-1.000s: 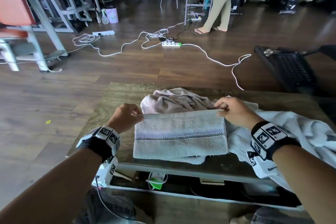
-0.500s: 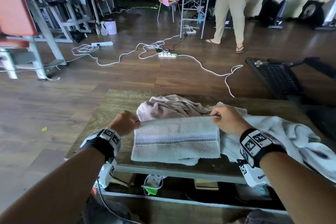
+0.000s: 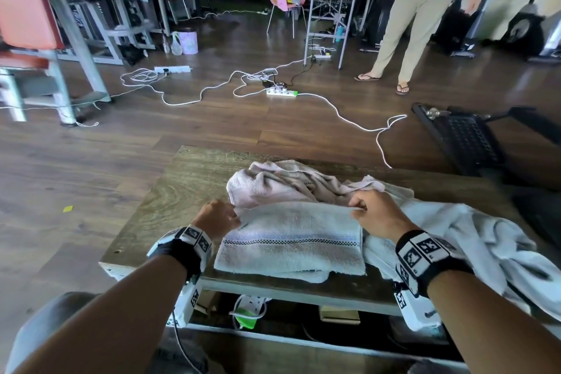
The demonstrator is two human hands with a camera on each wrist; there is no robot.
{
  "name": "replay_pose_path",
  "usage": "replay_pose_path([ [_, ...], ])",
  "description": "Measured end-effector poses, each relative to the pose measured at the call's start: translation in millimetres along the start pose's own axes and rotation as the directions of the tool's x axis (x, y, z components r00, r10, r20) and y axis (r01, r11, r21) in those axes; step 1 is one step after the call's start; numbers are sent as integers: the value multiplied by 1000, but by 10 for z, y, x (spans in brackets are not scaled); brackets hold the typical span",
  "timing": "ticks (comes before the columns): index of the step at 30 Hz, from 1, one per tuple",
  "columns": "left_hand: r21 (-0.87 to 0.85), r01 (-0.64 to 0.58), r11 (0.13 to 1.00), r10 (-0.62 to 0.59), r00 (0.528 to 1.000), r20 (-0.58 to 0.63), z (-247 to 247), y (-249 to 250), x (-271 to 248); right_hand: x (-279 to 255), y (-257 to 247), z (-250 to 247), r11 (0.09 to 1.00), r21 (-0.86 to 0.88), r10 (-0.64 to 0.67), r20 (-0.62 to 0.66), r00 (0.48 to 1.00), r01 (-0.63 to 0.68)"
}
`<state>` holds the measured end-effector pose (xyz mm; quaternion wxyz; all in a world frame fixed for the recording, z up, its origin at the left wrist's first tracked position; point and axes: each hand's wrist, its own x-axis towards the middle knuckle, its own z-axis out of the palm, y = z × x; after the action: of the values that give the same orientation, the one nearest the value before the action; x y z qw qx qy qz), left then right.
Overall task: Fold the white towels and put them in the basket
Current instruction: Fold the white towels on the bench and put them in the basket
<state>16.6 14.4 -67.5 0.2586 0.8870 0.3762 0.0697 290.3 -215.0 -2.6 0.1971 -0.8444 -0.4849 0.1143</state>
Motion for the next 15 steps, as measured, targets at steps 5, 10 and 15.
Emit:
replay_pose_path([
  [5,-1,26,1000,-26,999,-40,-79,54,-5,-6,14,21,999,37,3,-38,999,-2],
  [10,-65,-33,997,26,994,-104,-546,198,-34,40,-64,-233,998,62,26,-111,993,-20],
  [15,-78,-208,975,175,936,-306,-1243,426,31,69,-317,-710,991,115,-30,-270,962,63],
])
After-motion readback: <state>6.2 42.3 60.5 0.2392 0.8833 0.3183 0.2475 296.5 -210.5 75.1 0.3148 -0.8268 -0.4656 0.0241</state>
